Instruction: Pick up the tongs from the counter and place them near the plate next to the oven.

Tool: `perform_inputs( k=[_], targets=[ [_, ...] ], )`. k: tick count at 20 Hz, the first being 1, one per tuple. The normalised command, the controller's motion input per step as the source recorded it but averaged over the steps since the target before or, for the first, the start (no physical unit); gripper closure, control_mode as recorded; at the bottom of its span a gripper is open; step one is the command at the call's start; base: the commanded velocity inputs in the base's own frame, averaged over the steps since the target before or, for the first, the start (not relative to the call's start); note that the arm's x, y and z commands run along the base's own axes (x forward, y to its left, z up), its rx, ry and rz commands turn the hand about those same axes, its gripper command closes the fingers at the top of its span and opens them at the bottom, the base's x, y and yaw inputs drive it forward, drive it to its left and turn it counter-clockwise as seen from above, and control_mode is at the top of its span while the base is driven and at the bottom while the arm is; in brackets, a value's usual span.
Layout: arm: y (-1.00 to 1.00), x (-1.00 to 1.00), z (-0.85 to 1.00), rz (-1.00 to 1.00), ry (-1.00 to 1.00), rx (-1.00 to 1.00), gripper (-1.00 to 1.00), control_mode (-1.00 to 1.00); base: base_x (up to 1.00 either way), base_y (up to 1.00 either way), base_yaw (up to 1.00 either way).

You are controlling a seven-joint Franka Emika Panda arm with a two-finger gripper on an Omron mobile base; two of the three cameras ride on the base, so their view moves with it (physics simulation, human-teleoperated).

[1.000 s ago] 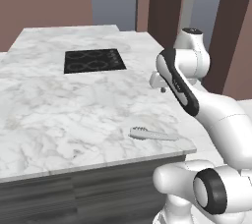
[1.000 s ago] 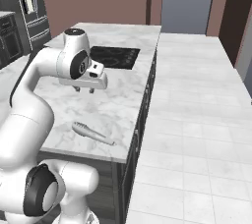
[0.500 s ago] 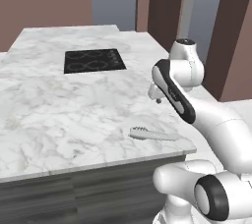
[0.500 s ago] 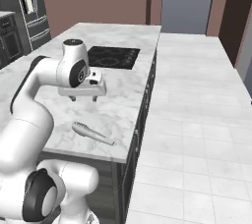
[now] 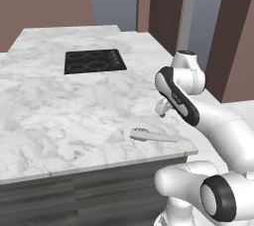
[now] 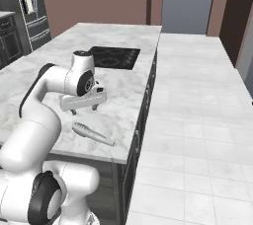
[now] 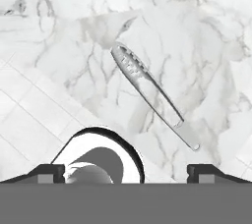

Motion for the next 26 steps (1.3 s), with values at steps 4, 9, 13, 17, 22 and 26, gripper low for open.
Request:
perform_inputs(
  k=[4, 9, 13, 17, 22, 26],
  targets=[
    [0.00, -0.14, -0.30, 0.48, 0.13, 0.00, -1.00, -1.00, 0.00, 0.00, 0.00],
    [0.02, -0.03, -0.54, 0.40, 0.13, -0.03, -1.00, -1.00, 0.00, 0.00, 0.00],
    [0.06, 0.01, -0.49, 0.22, 0.00, -0.07, -1.00, -1.00, 0.00, 0.00, 0.00],
    [0.00, 0.15, -0.34, 0.06, 0.00, -0.01, -1.00, -1.00, 0.00, 0.00, 0.00],
    [0.00, 0.26, -0.29, -0.01, 0.00, 0.00, -1.00, -1.00, 0.00, 0.00, 0.00],
    [0.00, 0.33, -0.27, -0.05, 0.00, 0.00, -1.00, -1.00, 0.00, 0.00, 0.00]
  ],
)
